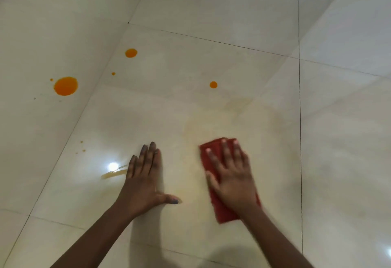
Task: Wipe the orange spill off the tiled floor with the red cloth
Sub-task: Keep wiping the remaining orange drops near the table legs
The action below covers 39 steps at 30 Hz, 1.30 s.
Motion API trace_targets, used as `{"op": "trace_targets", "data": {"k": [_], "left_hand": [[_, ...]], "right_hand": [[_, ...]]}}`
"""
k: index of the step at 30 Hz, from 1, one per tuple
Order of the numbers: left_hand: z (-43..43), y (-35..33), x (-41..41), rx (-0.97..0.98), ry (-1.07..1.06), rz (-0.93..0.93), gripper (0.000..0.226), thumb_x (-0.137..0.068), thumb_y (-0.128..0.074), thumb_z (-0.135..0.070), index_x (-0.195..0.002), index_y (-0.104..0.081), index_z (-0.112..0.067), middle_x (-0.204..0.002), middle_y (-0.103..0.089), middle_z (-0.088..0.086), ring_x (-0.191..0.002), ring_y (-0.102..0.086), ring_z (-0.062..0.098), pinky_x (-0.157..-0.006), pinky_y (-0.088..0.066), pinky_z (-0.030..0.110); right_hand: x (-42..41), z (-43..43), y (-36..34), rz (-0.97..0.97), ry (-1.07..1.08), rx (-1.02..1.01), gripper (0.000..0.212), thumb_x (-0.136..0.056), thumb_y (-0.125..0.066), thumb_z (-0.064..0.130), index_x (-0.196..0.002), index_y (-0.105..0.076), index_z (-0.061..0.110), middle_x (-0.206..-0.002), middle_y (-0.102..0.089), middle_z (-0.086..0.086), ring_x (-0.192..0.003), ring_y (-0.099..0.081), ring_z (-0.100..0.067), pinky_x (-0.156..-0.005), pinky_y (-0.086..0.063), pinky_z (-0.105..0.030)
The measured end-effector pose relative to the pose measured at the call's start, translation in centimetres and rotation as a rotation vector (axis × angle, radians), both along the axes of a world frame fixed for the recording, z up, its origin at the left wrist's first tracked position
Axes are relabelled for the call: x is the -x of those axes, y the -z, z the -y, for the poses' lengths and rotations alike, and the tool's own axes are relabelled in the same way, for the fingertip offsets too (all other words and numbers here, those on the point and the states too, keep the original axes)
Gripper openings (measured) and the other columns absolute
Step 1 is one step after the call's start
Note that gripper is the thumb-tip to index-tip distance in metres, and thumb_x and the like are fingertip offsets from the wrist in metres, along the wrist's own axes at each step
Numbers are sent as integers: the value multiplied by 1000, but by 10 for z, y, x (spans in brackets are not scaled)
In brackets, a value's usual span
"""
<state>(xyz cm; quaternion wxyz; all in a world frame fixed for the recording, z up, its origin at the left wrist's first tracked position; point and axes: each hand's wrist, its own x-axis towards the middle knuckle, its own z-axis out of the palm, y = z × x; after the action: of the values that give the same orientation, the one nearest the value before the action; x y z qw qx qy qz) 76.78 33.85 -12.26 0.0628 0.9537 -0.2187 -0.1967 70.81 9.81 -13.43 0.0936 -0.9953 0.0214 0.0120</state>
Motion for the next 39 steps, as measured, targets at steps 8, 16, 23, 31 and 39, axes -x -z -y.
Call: {"op": "trace_targets", "data": {"k": [8, 16, 23, 31, 39], "left_hand": [[-2, 0, 3, -14, -18, -12, 136, -46, -26, -98, -135, 36, -14, -145, 43, 2, -135, 40, 22, -112, 20, 42], [-78, -12, 50, -55, -216, -1, 138, -44, -24, -98, -144, 18, -13, -153, 26, 1, -139, 31, 19, -110, 26, 33], [-115, -21, 60, -34, -411, -51, 134, -47, -20, -99, -144, 21, -16, -150, 33, 0, -137, 35, 16, -110, 22, 33], [-138, -13, 62, -36, -358, -116, 139, -42, -19, -97, -139, 30, -11, -144, 44, 6, -130, 45, 22, -110, 23, 36], [-164, -9, 74, -28, -532, -148, 143, -42, -36, -97, -130, 39, -14, -140, 49, 5, -131, 45, 24, -108, 26, 40]], "right_hand": [[-86, -54, -8, -109, 15, 37, 60, -89, -32, 51, -146, -20, 38, -157, -12, -12, -144, -3, -37, -115, -7, -51], [-37, -46, -13, -98, 150, 56, 57, -90, -33, 51, -145, -28, 36, -156, -19, -13, -143, -12, -38, -113, -14, -54], [-3, -167, -20, -155, -292, -56, 57, -82, -41, 45, -138, -39, 41, -153, -28, -7, -141, -20, -36, -113, -15, -54], [-80, -189, -16, -173, -107, 26, 57, -92, -33, 44, -146, -18, 40, -159, -6, -8, -144, 3, -33, -114, -3, -52], [-35, -172, -11, -96, -431, 28, 55, -80, -40, 38, -135, -46, 36, -150, -34, -9, -137, -31, -37, -107, -26, -57]]}}
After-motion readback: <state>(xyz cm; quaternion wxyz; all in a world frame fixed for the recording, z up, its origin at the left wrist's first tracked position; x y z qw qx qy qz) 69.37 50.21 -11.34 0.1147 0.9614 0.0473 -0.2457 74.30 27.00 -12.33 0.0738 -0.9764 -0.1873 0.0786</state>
